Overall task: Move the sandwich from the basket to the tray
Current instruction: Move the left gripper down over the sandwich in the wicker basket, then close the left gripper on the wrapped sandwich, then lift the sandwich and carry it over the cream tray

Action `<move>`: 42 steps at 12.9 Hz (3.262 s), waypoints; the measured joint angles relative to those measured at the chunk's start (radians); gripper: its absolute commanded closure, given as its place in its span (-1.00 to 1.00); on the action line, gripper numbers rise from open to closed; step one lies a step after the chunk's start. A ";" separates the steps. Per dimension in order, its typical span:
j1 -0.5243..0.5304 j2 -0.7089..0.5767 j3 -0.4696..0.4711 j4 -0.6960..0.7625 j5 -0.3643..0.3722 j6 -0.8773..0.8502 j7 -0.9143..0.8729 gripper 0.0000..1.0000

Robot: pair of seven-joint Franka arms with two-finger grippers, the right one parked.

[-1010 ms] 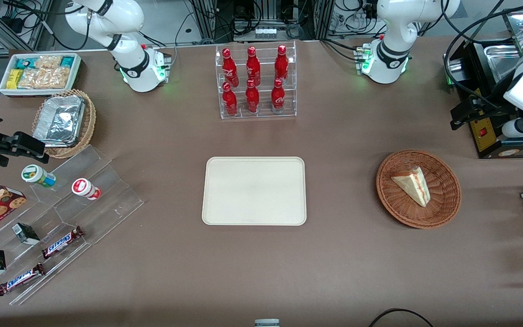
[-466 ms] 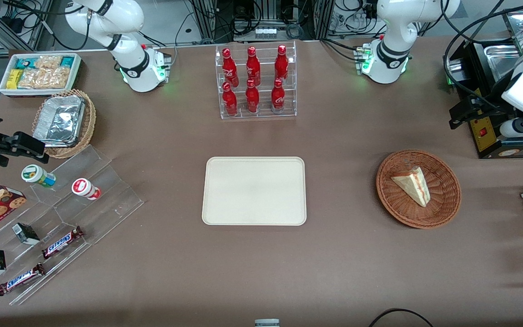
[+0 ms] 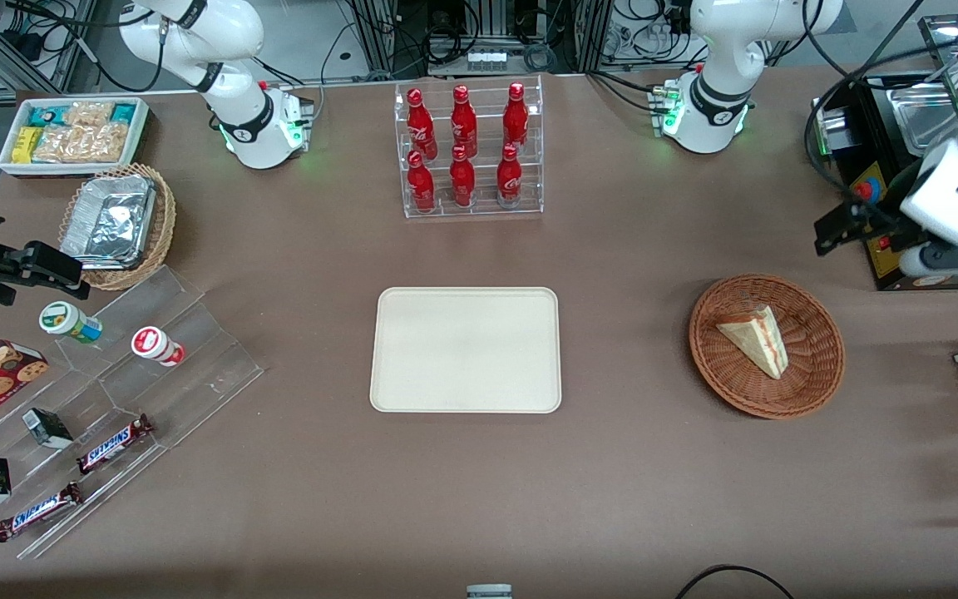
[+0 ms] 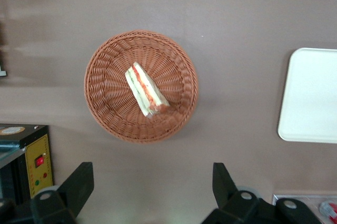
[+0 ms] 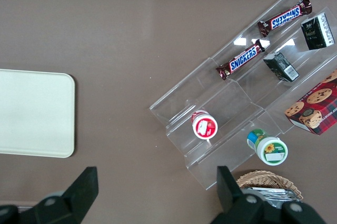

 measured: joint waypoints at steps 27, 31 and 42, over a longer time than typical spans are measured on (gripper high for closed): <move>0.114 0.413 -0.001 -0.356 -0.072 0.561 -0.419 -0.41; 0.102 0.411 -0.001 -0.374 -0.072 0.574 -0.419 0.45; -0.197 0.317 -0.029 -0.142 0.008 0.304 -0.389 0.49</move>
